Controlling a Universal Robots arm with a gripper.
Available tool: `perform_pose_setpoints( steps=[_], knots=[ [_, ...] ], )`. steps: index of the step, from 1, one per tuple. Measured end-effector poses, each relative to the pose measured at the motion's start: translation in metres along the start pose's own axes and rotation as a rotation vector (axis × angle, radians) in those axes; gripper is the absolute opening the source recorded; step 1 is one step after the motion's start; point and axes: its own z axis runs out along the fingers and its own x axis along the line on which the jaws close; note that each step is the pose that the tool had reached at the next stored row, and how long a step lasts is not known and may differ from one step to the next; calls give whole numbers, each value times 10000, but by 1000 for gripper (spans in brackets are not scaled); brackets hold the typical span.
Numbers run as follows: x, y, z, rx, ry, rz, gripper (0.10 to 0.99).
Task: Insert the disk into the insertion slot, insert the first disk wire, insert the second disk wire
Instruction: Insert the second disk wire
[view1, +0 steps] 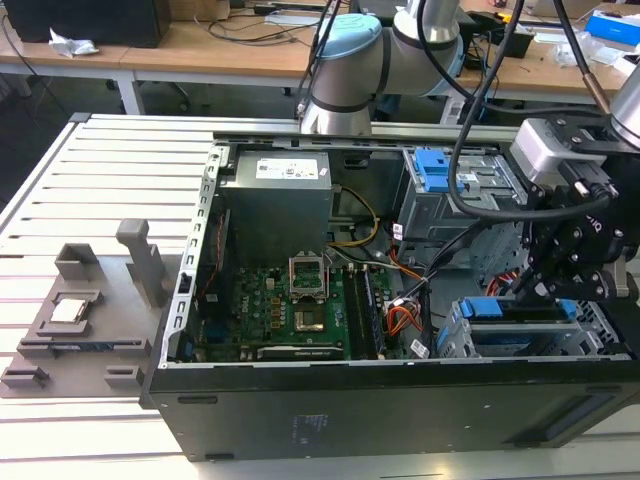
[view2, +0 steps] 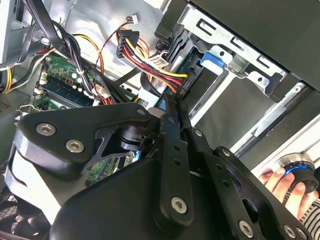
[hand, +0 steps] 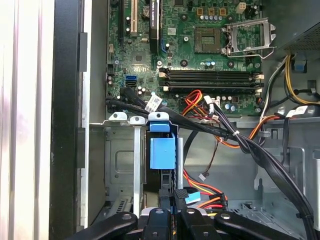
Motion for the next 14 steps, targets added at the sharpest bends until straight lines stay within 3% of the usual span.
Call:
perform_pose_setpoints(
  steps=[14],
  knots=[
    [1, 1, -14, 1, -3, -1, 149]
  ],
)
